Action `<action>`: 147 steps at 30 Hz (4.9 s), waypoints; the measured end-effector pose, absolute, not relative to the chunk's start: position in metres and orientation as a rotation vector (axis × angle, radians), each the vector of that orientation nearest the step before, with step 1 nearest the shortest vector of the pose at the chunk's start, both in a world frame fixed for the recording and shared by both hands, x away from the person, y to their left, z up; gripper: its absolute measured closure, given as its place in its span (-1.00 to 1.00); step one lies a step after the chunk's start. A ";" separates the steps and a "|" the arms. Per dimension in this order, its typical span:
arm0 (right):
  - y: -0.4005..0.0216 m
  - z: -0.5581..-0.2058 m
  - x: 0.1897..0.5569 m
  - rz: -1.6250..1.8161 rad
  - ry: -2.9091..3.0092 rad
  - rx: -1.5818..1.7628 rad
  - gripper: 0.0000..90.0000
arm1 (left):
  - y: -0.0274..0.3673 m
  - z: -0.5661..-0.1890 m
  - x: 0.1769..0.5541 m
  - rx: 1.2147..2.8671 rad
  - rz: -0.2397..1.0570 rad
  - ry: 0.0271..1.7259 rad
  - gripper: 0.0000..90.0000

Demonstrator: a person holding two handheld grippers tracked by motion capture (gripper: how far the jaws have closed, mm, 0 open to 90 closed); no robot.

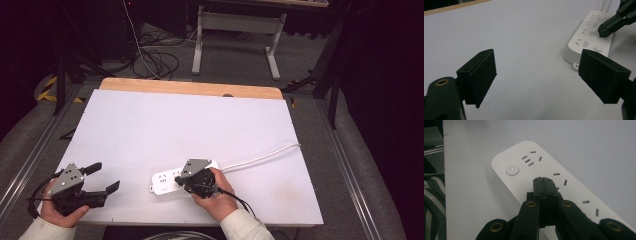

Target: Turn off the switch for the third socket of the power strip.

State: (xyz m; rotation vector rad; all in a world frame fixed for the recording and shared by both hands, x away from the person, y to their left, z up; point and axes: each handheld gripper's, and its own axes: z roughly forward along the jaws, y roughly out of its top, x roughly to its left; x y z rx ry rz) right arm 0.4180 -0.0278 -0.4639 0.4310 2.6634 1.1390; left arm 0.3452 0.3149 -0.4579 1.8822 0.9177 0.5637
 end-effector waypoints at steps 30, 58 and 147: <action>-0.028 -0.450 0.411 1.178 2.632 0.439 1.00 | 0.315 -0.458 0.346 1.884 0.560 0.925 -0.66; -0.047 -0.420 0.408 1.217 2.536 0.392 1.00 | 0.315 -0.459 0.345 1.883 0.561 0.928 -0.66; -0.257 -0.482 0.412 1.298 2.328 0.970 -0.48 | 0.317 -0.461 0.343 1.910 0.554 0.864 -0.90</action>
